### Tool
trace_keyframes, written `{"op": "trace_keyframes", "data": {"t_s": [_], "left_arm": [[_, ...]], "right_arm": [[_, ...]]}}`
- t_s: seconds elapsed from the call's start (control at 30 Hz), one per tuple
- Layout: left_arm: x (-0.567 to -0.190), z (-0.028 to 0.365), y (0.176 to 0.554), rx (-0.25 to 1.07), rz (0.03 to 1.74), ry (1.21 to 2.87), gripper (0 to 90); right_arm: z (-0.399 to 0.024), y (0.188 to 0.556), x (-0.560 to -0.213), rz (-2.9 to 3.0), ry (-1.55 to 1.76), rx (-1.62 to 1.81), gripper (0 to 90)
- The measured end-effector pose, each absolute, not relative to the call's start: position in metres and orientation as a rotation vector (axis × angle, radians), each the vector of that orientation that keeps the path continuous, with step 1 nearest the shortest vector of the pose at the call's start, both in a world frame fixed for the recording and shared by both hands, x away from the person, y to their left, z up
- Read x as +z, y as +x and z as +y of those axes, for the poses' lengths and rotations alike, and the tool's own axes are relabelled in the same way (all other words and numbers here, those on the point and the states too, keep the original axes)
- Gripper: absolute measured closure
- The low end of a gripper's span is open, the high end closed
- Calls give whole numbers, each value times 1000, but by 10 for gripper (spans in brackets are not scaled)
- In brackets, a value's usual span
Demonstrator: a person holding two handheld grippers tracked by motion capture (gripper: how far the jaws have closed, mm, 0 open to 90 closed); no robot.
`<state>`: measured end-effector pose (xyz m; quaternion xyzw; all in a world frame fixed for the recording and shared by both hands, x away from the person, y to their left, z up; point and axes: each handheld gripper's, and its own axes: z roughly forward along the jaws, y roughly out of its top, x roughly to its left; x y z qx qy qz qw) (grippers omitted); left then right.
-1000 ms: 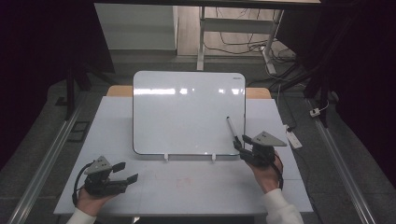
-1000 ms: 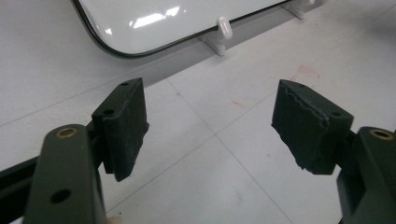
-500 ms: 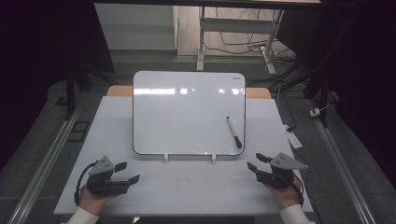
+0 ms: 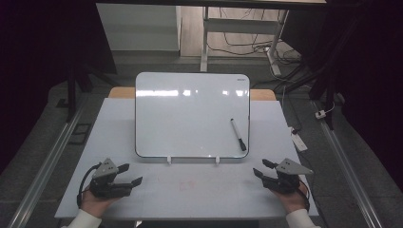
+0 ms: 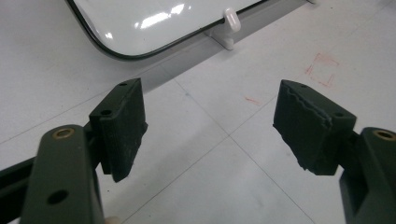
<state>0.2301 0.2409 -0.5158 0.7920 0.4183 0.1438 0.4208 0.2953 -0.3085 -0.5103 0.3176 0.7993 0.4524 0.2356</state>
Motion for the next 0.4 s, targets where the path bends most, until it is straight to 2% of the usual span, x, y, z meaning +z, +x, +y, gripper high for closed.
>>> {"op": "trace_keyframes", "data": {"t_s": [0.4], "left_arm": [[-516,240,230,365,1048,1987,259]], "right_arm": [[-307,295,-511,2195,853,1231,448]]}}
